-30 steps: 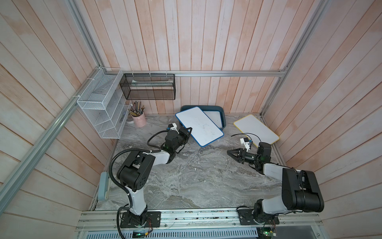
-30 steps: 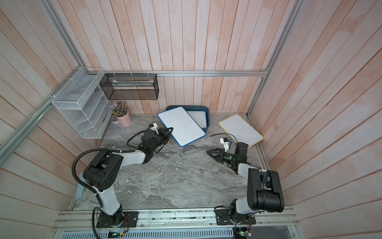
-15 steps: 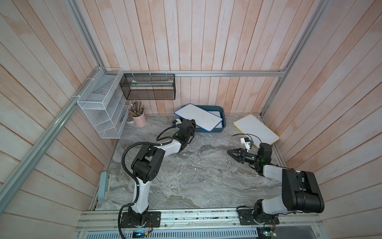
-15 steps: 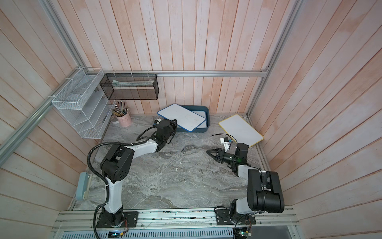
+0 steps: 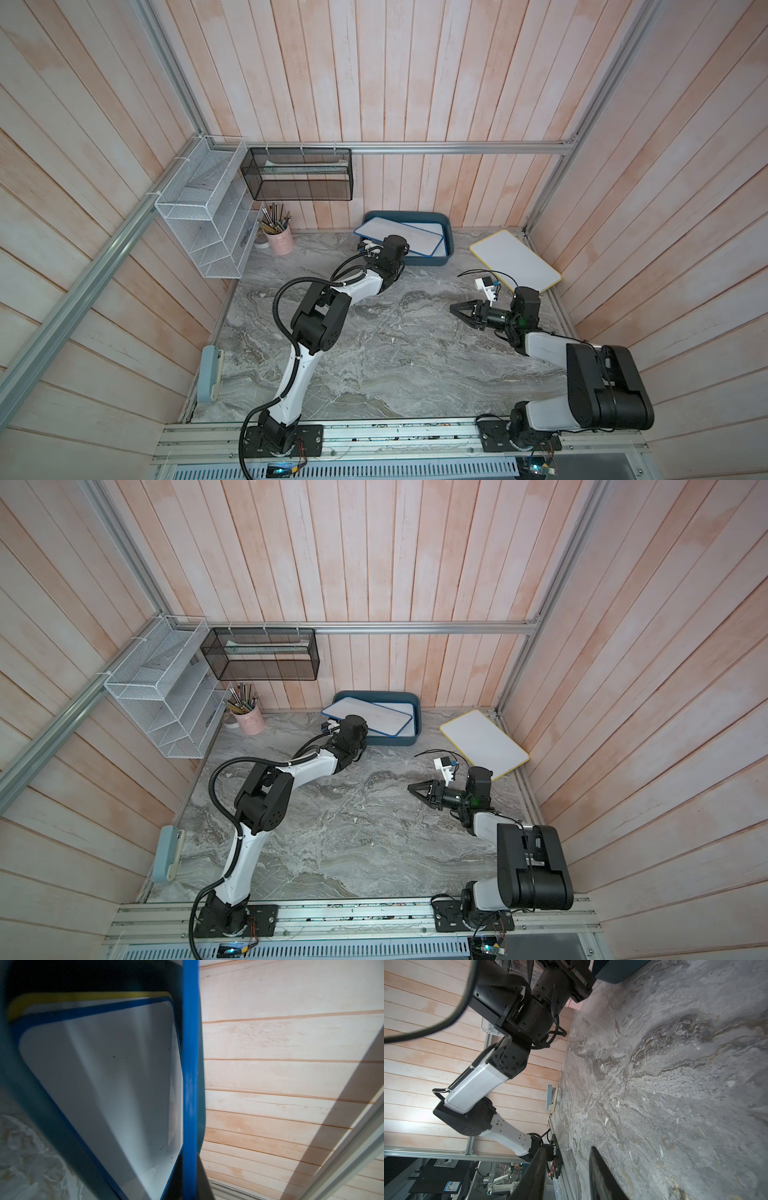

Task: Put the whiteboard into the storage box
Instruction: Place the whiteboard in the storage box.

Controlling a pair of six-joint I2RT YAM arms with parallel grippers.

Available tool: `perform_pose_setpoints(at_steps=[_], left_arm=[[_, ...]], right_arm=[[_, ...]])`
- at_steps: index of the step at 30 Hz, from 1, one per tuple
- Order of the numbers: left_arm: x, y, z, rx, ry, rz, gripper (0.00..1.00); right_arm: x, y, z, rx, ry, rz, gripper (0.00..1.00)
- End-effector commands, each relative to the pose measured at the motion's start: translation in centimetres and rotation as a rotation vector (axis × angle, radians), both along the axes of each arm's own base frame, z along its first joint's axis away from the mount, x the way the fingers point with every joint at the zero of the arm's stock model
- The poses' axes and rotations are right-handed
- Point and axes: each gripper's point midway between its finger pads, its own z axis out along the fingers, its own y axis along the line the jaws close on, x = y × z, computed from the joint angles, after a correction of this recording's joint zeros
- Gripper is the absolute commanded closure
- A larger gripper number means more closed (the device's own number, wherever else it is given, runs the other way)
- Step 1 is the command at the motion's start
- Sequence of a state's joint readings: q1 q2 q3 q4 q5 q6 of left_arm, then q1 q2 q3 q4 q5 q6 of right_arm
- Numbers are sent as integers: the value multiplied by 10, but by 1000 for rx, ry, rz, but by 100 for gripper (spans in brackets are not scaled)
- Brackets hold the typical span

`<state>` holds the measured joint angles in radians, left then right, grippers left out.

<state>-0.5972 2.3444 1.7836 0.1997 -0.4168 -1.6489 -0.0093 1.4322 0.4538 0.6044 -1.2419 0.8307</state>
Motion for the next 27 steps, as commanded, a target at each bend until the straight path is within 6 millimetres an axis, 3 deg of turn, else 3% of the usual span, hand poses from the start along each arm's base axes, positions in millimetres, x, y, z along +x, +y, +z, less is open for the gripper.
perform_pose_setpoints(at_steps=[1, 12, 18, 23, 25, 27], left_arm=[[15, -4, 42, -49, -104, 42, 100], [26, 2, 37, -58, -132, 147, 100], [39, -12, 29, -63, -141, 149, 98], [41, -24, 38, -5, -180, 93, 67], [39, -25, 43, 7, -193, 80, 43], [36, -24, 45, 16, -196, 69, 30]], right_arm=[[-4, 2, 2, 6, -7, 27, 64], [-6, 2, 2, -11, -2, 24, 64], [-9, 2, 0, -16, 7, 26, 64], [-10, 2, -1, -17, 10, 25, 64], [-10, 2, -2, -20, 13, 23, 64], [-10, 2, -3, -22, 15, 23, 64]])
